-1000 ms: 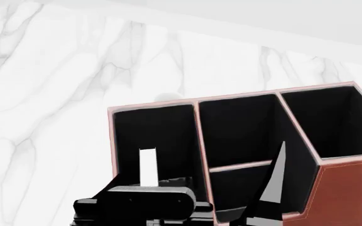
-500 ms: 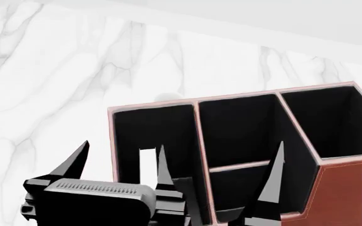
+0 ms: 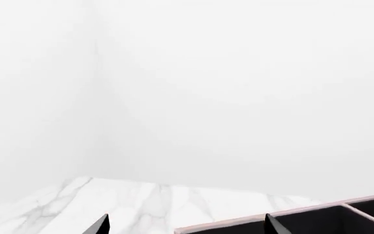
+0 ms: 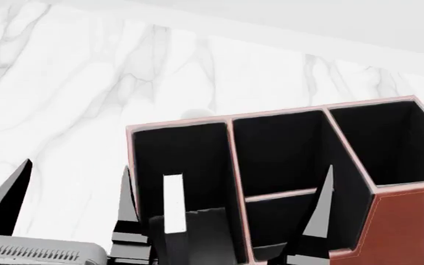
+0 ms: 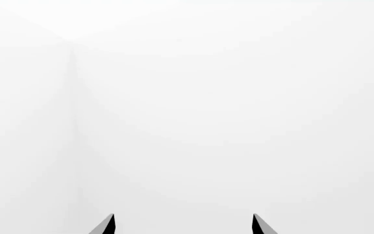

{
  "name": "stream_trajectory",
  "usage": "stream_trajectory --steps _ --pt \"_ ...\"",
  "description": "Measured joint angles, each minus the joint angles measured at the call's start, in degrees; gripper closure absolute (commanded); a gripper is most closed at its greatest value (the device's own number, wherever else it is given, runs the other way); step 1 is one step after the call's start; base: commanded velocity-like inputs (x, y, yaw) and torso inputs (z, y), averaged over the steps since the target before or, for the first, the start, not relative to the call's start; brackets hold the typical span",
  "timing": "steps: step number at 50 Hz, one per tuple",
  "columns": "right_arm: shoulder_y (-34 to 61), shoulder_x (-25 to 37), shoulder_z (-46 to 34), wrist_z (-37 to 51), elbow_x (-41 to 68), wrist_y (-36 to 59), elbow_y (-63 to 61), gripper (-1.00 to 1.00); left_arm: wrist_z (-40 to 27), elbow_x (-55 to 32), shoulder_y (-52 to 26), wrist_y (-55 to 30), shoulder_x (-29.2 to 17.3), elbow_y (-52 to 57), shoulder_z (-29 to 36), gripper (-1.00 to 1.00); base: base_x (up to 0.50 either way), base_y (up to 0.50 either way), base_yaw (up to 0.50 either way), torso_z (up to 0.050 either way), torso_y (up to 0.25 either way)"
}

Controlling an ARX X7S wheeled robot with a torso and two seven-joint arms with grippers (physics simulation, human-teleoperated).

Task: Pick up the book and place it in the left compartment of the caddy.

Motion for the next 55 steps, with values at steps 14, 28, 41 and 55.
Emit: stream_trajectory --steps 14,28,41,55 --pt "-0.19 0.27 0.02 0.29 -0.42 -0.04 0.28 -1.00 -0.44 5.78 8.26 -1.83 -10.45 5.62 -6.98 -1.00 0.00 0.00 0.00 0.000 0.000" --pt "-1.69 0.98 2.16 0.82 -0.07 -1.12 1.07 -1.00 -0.44 7.57 16.88 -2.64 -18.80 9.00 -17.90 -1.00 0.00 0.00 0.00 0.000 0.000" --pt "-4.47 2.13 6.23 1.90 0.84 -2.47 1.20 -1.00 -0.44 9.04 28.24 1.30 -25.71 9.40 -29.75 -1.00 0.00 0.00 0.00 0.000 0.000" --pt "-8.44 3.38 11.92 3.25 2.32 -4.19 0.66 -1.00 -0.44 9.46 43.85 5.08 -31.01 10.64 -46.37 -1.00 0.00 0.00 0.00 0.000 0.000"
